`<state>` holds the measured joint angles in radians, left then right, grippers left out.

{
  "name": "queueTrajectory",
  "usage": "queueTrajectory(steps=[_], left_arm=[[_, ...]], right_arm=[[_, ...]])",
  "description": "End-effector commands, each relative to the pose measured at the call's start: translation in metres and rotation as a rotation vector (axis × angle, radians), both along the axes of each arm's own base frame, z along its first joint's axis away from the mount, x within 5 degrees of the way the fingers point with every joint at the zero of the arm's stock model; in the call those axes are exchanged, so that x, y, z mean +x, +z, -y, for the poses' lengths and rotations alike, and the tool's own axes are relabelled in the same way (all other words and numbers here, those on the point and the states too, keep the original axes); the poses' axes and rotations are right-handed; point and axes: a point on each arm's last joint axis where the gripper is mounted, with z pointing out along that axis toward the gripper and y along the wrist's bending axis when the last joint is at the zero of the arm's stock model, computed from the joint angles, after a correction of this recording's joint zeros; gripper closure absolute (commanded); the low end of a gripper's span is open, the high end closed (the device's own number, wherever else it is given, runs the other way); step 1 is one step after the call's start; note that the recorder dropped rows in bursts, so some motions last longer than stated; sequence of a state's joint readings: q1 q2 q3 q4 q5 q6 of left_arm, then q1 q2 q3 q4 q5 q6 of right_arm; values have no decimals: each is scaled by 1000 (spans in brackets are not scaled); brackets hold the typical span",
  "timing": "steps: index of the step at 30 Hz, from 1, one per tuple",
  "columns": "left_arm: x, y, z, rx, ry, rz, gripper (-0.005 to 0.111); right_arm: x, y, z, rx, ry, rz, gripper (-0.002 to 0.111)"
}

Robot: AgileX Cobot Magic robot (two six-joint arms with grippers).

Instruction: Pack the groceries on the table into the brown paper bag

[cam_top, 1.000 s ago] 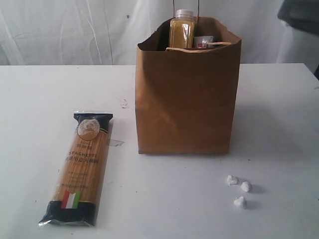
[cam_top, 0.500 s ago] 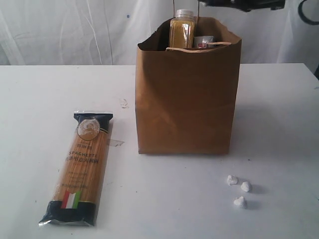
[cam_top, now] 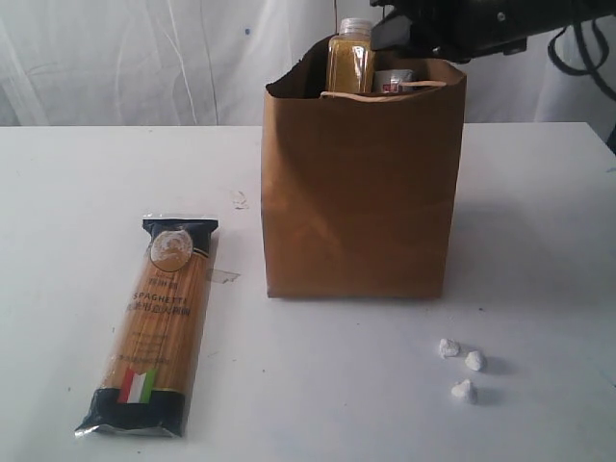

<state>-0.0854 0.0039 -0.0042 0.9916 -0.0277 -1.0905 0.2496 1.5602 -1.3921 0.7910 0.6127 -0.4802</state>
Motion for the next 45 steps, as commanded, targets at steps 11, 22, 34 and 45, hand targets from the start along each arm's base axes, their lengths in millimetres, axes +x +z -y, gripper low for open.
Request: queueTrajectory(steps=[11,22,34,45], left_arm=[[0,-1,1,10,-10,3,106],[0,-1,1,10,-10,3,106],[0,-1,1,10,-10,3,106],[0,-1,1,10,-10,3,106]], right_arm=[[-100,70,68,-604,-145,283,103],[-133,-43,85,-660,-202,-115,108],[-147,-107,72,-480,-132,-220,108],[-130,-142,51,-472,102,-304,108]])
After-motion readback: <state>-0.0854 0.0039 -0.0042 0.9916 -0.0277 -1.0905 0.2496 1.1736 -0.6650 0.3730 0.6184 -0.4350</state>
